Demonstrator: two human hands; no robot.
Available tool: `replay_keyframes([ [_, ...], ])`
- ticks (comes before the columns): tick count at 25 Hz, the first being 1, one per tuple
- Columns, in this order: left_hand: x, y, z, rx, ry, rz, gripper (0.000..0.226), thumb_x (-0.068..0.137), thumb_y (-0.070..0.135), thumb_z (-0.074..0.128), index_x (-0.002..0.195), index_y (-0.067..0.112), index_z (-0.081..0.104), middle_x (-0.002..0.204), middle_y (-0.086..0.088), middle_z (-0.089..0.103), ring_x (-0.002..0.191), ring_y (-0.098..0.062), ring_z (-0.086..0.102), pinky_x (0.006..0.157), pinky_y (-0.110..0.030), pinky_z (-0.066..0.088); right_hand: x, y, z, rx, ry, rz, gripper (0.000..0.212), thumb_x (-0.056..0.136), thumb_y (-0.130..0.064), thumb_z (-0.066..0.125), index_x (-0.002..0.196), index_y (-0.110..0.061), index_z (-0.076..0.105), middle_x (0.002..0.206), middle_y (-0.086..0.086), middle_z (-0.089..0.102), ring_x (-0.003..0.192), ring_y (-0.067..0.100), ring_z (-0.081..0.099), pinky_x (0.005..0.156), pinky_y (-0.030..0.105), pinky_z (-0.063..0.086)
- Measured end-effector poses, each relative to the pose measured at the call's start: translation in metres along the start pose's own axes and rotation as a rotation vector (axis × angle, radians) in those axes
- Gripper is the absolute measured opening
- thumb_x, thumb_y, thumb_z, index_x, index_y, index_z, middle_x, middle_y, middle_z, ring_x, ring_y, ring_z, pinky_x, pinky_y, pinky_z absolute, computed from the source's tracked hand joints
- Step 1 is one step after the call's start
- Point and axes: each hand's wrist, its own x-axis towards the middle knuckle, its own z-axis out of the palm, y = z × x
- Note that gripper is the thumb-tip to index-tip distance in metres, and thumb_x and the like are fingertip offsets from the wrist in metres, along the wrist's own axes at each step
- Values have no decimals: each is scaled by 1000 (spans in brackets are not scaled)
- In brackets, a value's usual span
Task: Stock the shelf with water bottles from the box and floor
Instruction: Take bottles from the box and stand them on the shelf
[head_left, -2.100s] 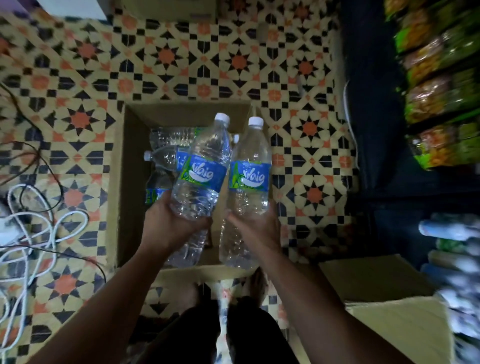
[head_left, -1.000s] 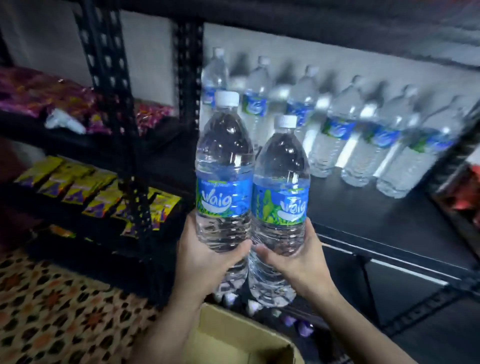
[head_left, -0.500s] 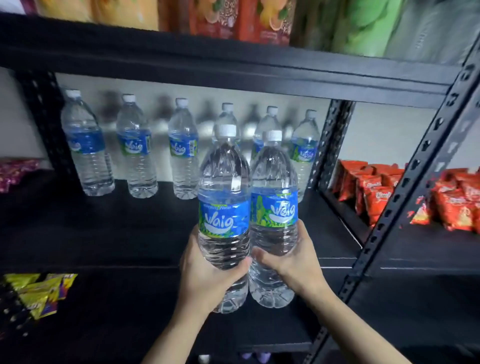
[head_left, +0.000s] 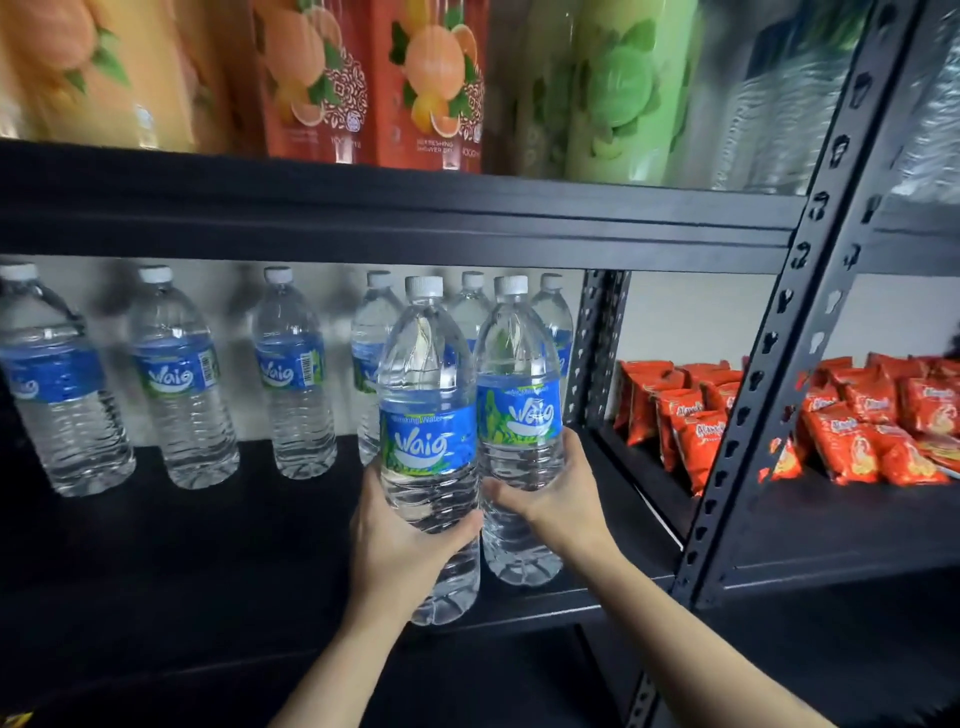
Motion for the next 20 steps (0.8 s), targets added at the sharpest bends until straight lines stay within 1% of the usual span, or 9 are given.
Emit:
replay_keyframes([
  [3,14,-2,12,36,4,5,80,45,26,97,113,24,55,100,14,68,94,-6,67,84,-28,52,34,10,-1,2,97,17,87,52,-37,93,125,-21,47,117,-9,65,109,7,62,100,31,49],
  [5,20,-5,18,52,11,1,82,44,26,97,114,25,55,102,12,68,95,-9,68,85,-30,52,56,16,-3,25,148,36,81,55,-29,94,120,-21,46,108,-13,65,100,2,64,94,28,50],
  [7,23,-10,20,59,19,-13,83,43,27,97,114,27,54,102,11,68,94,-10,69,85,-31,53,73,25,-6,40,165,63,78,57,-21,94,117,-22,44,100,-18,63,92,-8,61,87,22,48],
  [9,25,-13,24,65,32,-23,83,43,26,98,113,28,54,101,11,68,93,-11,69,84,-29,51,87,39,-11,17,180,90,81,57,-18,95,119,-20,42,98,-19,60,88,-3,62,85,22,46],
  [11,28,-14,27,74,34,-20,82,43,27,98,113,28,54,101,11,68,93,-11,68,84,-30,51,96,52,-14,-7,181,112,83,55,-17,95,119,-18,42,99,-12,63,91,9,65,86,27,51],
  [12,30,-14,29,83,36,-16,82,43,26,98,112,27,54,100,12,68,93,-11,68,84,-30,51,99,58,-16,-13,178,119,82,54,-15,95,117,-18,43,100,-8,65,91,11,66,87,28,52],
  [14,33,-14,34,97,48,-13,80,44,24,98,110,27,54,99,14,67,92,-11,67,82,-29,50,104,66,-18,-20,158,122,80,54,-12,94,116,-20,43,101,-7,66,88,7,66,84,22,52],
  [16,34,-14,39,97,56,-15,80,44,24,98,110,26,54,98,13,67,93,-13,67,82,-29,49,108,69,-20,-23,127,109,80,55,-10,94,114,-22,42,99,-10,66,85,-2,64,79,15,51],
  [20,37,-14,49,105,59,-5,88,43,25,98,120,21,55,104,9,69,97,-15,66,87,-31,50,116,75,-25,-10,65,115,81,57,-11,94,114,-24,37,102,-9,63,91,7,64,86,24,48],
])
